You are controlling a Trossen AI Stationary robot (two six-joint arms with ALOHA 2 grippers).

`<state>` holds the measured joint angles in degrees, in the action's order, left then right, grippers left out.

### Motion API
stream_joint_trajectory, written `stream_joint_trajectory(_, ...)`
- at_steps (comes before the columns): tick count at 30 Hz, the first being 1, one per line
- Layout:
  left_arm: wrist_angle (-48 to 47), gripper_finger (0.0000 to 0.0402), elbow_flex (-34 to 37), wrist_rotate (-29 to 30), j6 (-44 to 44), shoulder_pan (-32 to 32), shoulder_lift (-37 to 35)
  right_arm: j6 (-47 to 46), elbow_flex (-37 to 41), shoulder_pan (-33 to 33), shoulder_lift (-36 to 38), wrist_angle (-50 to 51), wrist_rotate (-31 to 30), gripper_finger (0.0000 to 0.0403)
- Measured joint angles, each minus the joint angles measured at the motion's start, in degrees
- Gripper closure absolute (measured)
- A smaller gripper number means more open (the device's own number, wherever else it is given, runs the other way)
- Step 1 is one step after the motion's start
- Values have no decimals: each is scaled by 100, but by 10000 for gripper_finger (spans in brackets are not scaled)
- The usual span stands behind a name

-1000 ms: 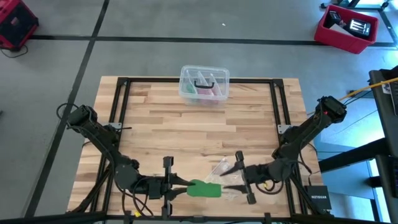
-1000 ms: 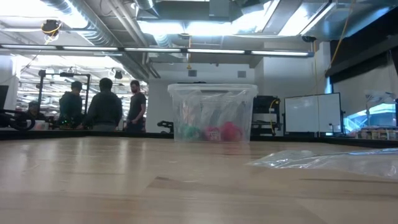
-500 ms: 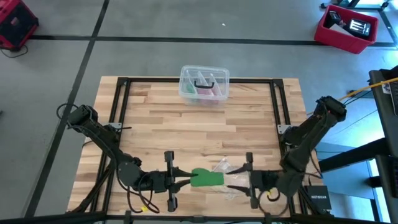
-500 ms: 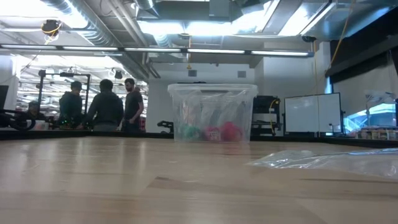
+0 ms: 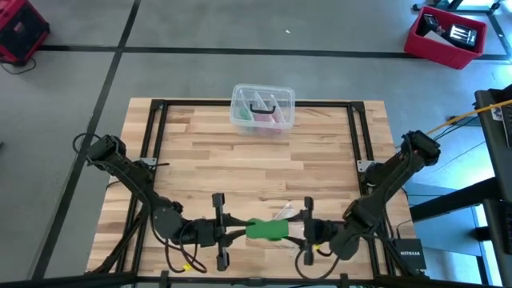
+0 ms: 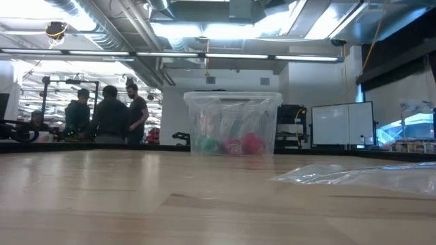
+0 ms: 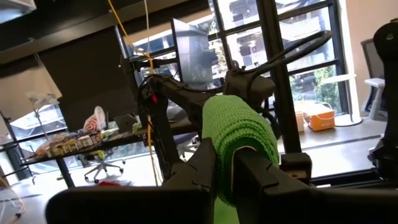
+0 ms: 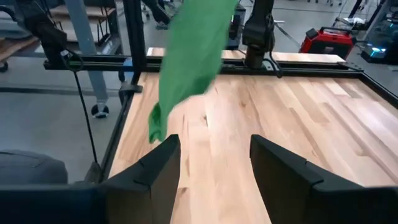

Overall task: Roll bandage
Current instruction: Roll the green bandage

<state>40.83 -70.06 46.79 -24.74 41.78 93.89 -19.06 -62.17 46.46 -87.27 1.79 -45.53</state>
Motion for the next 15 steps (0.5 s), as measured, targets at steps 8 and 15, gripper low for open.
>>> stream_joint_trajectory(8, 1, 380, 0, 63, -73, 0, 0, -115, -236, 163, 118, 751, -146, 207)
stream_joint_trajectory(15, 38, 380, 0, 405, 177, -89, 2, -545, -745, 738, 183, 1767, -147, 207)
